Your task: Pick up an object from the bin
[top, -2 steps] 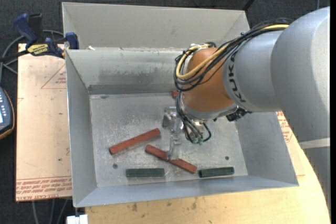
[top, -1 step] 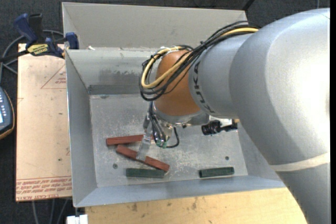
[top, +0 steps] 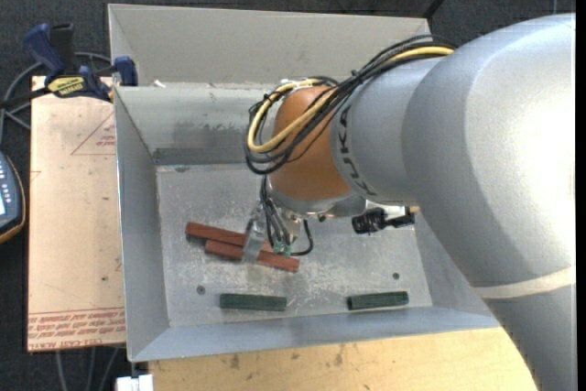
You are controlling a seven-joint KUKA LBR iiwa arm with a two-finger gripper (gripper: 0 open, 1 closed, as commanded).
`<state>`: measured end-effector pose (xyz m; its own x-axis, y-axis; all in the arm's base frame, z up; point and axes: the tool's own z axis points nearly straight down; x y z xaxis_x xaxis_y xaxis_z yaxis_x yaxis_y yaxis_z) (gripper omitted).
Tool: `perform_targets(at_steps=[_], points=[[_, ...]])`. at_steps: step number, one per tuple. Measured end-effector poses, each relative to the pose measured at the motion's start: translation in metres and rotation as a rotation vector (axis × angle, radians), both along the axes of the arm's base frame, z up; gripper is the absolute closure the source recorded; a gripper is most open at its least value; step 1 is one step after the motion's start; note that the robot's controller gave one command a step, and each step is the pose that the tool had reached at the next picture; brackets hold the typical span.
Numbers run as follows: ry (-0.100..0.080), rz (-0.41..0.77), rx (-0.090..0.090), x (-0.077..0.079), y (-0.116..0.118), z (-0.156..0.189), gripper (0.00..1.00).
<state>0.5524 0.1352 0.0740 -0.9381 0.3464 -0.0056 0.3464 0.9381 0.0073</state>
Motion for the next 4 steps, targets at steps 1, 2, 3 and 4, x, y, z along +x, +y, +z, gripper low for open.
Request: perform_targets(at_steps=[1,2,3,4], points=[[-0.002,-0.01,-0.002,0.012,-0.006,0.105,1.0],[0.003,0.072,-0.004,0.006,0.001,0.138,1.0],[0.011,0.144,-0.008,0.066,-0.101,0.003,1.0],[-0.002,0.418,-0.006,0.086,-0.08,0.061,1.0]])
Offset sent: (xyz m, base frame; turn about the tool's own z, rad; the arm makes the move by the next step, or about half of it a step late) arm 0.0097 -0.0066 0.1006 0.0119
